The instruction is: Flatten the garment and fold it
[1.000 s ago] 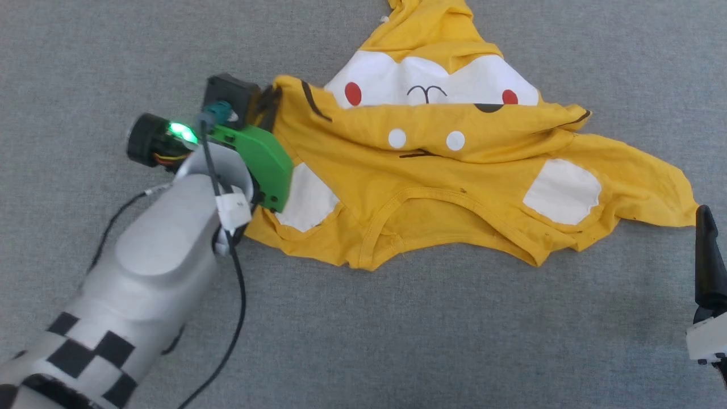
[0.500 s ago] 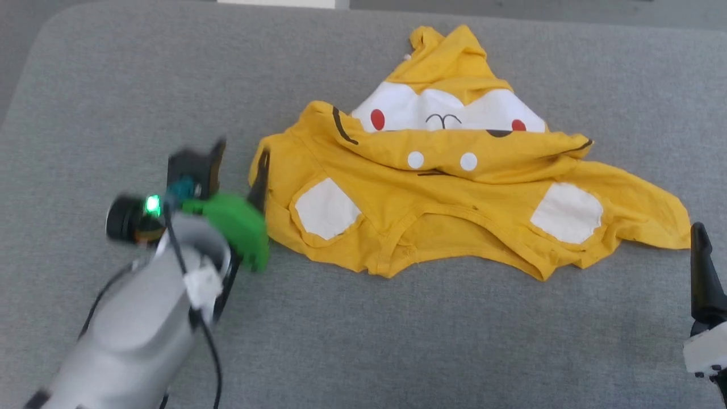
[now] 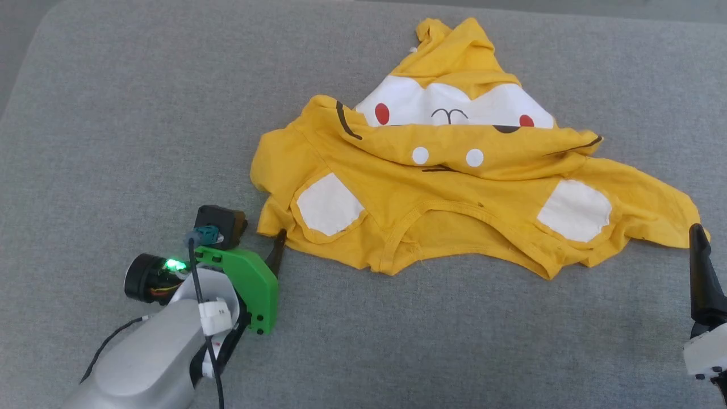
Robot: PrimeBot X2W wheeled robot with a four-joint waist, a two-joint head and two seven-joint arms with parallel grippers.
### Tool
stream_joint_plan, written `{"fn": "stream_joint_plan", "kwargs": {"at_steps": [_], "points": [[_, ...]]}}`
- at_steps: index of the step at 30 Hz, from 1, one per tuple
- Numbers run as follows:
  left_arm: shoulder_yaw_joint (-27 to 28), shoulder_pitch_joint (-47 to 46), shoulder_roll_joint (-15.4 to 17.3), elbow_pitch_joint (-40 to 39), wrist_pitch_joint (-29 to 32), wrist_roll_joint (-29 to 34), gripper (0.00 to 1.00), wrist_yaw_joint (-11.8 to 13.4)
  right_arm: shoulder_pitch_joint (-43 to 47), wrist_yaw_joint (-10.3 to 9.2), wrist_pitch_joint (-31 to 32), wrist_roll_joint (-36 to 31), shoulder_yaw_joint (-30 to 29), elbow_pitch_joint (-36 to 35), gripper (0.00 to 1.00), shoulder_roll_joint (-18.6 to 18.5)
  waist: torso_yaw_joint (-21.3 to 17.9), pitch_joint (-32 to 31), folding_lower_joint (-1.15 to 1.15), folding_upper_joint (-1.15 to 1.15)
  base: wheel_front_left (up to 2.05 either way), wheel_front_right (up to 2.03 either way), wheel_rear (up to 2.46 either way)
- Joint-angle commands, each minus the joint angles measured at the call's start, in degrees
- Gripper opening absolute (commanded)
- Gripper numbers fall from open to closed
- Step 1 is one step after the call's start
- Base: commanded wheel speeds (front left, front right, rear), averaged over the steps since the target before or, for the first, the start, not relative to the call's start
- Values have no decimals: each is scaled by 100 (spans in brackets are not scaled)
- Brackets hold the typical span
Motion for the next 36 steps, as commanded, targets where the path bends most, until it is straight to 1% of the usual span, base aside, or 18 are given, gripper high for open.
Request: {"fn": "stream_joint_plan", "kwargs": {"at_steps": [1, 2, 3, 4, 5, 7, 9, 11, 13, 15, 18, 20, 22, 24, 26, 28, 31, 36], "points": [[-4, -74, -65, 96, -7, -16, 100, -35, -61, -9, 6, -21, 0, -35, 100, 0, -28, 62, 0, 0, 0, 0, 0], [-20, -101, -92, 165, -27, -3, 100, -68, -71, -9, 4, -20, -3, -37, 100, 0, -34, 82, 0, 0, 0, 0, 0], [-38, -140, -131, 252, -74, 19, 55, -116, -81, -9, 0, -20, -7, -34, 100, 0, -38, 101, 0, 0, 0, 0, 0], [-31, -172, -168, 319, -150, 32, 0, -147, -87, -9, -5, -20, -10, -30, 100, 0, -39, 115, 0, 0, 0, 0, 0], [-49, -272, -249, 527, -432, 133, 0, -278, -110, -9, -19, -16, -2, 0, 100, 0, -41, 134, 0, 0, 0, 0, 0], [-36, -312, -277, 619, -590, 175, 0, -316, -116, -9, -26, -12, -3, 24, 100, 0, -33, 117, 0, 0, 0, 0, 0], [14, -314, -272, 636, -753, 192, 0, -305, -114, -9, -27, -14, -4, 48, 100, 0, -23, 74, 0, 0, 0, 0, 0], [98, -264, -223, 559, -916, 189, 0, -236, -110, -9, -27, -22, -8, 64, 100, 0, -10, 15, 0, 0, 0, 0, 0], [238, -137, -156, 346, -1048, 119, 0, -91, -94, -9, -27, -25, -20, 77, 100, 0, 5, -47, 0, 0, 0, 0, 0], [394, 96, -57, 29, -1156, 12, 0, 116, -71, -9, -28, -20, -27, 92, 100, 0, 18, -106, 0, 0, 0, 0, 0], [638, 659, 165, -561, -1251, -203, 0, 535, -32, -9, -30, 4, -8, 130, 100, 0, 17, -188, 0, 0, 0, 0, 0], [873, 1239, 366, -1045, -1338, -417, 0, 945, 18, -9, -44, 45, -5, 179, 100, 0, 15, -240, 0, 0, 0, 0, 0], [1125, 1789, 536, -1441, -1469, -624, 0, 1298, 78, -9, -59, 87, -19, 232, 100, 0, 25, -273, 0, 0, 0, 0, 0], [1425, 2310, 665, -1763, -1628, -858, 0, 1546, 137, -9, -68, 128, -42, 289, 100, 0, 50, -294, 0, 0, 0, 0, 0], [1640, 2730, 749, -2013, -1742, -993, 0, 1713, 178, -9, -78, 138, -62, 336, 100, 0, 79, -311, 0, 0, 0, 0, 0], [1805, 2999, 823, -2214, -1811, -1060, 0, 1799, 189, -9, -60, 120, -64, 367, 100, 0, 110, -313, 0, 0, 0, 0, 0], [1945, 3153, 925, -2433, -1857, -1057, 0, 1847, 144, -9, 51, -23, -3, 364, 100, 0, 159, -305, 0, 0, 0, 0, 0], [1897, 3007, 1033, -2679, -1789, -934, 0, 1845, -170, -9, 616, -538, 346, 257, 100, -38, 193, -198, 0, 0, 0, 0, 0]]}}
